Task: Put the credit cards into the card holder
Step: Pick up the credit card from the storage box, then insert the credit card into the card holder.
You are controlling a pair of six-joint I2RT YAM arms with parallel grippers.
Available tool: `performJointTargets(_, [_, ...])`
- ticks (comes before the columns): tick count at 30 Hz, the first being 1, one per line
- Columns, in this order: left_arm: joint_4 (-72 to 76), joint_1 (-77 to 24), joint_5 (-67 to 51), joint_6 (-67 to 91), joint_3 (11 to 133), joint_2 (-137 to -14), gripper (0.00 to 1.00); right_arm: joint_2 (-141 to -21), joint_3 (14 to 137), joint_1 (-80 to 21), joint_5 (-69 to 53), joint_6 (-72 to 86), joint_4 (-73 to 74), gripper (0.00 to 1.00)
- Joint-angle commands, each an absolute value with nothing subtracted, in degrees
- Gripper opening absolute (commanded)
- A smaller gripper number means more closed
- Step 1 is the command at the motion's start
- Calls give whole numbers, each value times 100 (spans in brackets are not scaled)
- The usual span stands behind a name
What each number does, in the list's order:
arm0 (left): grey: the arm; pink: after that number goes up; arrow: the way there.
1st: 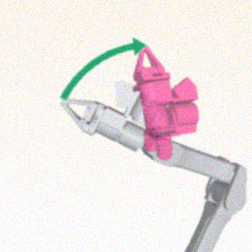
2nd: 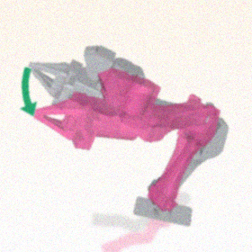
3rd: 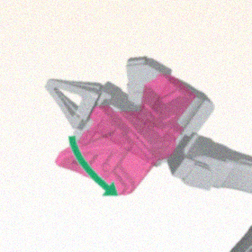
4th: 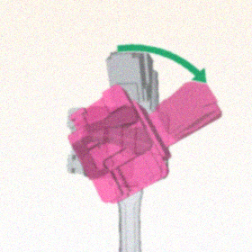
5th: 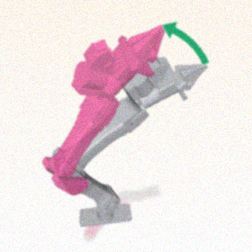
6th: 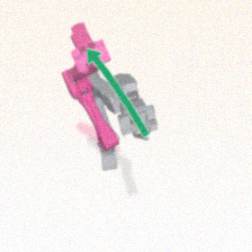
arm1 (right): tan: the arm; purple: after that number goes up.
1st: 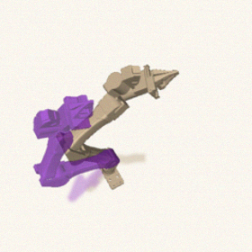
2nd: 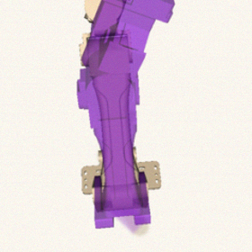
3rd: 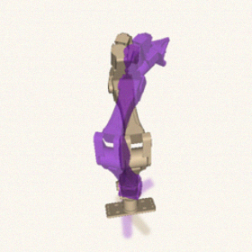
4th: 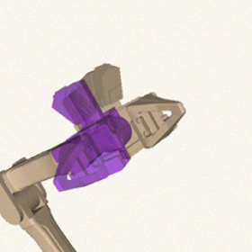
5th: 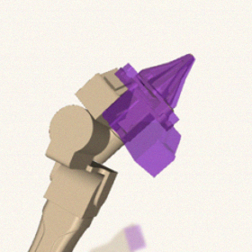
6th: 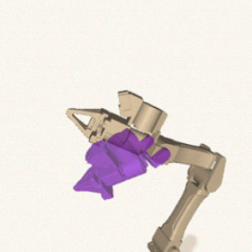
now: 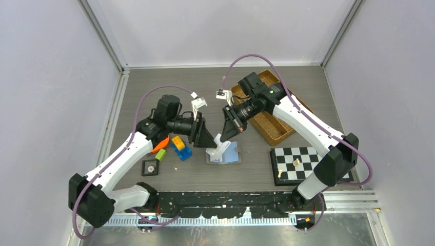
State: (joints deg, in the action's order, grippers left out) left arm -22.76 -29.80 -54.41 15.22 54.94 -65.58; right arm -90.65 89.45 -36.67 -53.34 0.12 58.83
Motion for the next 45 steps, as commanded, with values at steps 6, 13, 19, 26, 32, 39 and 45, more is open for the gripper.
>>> performJointTargets(6, [-1150, -3191, -6283, 2317, 5253, -6647, 16, -9052, 9074, -3741, -5738, -259, 6025, 0])
performJointTargets(13, [-1715, -3289, -5072, 2320, 5095, -6487, 0, -8711, 8526, -3686, -3778, 890, 5183, 60])
performJointTargets(19, [-1260, -3291, -3055, 3551, 4432, -6463, 0, -8287, 7142, -3666, -1367, 2185, 4064, 75])
performJointTargets(26, [752, -3456, -2472, 5054, 3524, -7145, 0, -8512, 6081, -4059, -288, 3530, 3172, 72])
performJointTargets(32, [1164, -3508, -2329, 5172, 3444, -7812, 0, -8530, 5338, -4070, -551, 3970, 2604, 64])
performJointTargets(39, [1674, -3509, -2405, 5328, 3256, -8312, 0, -8677, 4761, -4078, -849, 4240, 1942, 58])
performJointTargets(45, [1597, -3510, -2300, 5256, 3189, -8440, 0, -8780, 4582, -4075, -943, 4328, 1627, 52])
